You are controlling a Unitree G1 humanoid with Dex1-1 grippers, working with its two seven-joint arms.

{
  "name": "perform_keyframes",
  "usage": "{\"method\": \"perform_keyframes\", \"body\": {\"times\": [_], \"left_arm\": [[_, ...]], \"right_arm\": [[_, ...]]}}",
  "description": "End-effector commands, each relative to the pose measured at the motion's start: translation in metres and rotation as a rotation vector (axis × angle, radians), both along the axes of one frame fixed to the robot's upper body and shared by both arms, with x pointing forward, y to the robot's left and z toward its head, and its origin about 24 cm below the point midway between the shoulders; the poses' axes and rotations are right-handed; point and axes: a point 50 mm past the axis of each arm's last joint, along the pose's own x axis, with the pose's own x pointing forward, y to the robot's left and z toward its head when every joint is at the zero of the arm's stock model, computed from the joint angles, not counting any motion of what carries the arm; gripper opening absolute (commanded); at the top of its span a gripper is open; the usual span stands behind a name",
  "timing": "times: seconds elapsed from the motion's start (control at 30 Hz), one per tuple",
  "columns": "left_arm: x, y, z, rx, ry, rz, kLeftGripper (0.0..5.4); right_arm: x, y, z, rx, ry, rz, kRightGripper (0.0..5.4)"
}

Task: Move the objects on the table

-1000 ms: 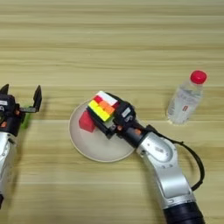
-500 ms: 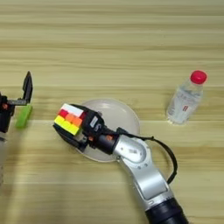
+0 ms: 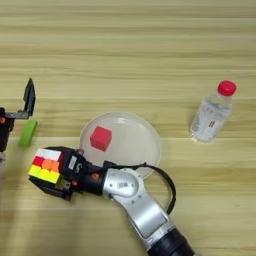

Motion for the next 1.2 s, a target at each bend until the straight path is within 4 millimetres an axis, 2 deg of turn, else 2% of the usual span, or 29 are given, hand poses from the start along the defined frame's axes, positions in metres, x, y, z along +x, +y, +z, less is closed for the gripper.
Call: {"method": "perform_keyframes", "body": {"times": [0.03, 0.27, 0.67, 0.8, 0.83, 1.2], "left_arm": [[0.002, 0.001, -0.004, 0.002, 0.029, 0.006, 5.40], [0.006, 0.003, -0.013, -0.001, 0.071, 0.009, 5.40], [0.021, 0.017, -0.052, 0.013, 0.246, 0.062, 5.40], [0.021, 0.018, -0.056, 0.021, 0.265, 0.076, 5.40], [0.021, 0.017, -0.056, 0.022, 0.264, 0.070, 5.40], [0.022, 0.014, -0.057, 0.024, 0.263, 0.053, 5.40]], "right_arm": [[0.000, 0.002, -0.008, -0.033, 0.041, -0.012, 3.33], [0.000, 0.004, -0.018, -0.090, 0.090, -0.033, 3.33], [-0.001, 0.006, -0.017, -0.083, 0.088, -0.036, 3.33], [-0.002, 0.005, -0.018, -0.087, 0.087, -0.039, 3.33], [-0.001, 0.005, -0.018, -0.090, 0.083, -0.043, 3.62], [0.001, 0.003, -0.011, -0.051, 0.042, -0.058, 4.83]]}}
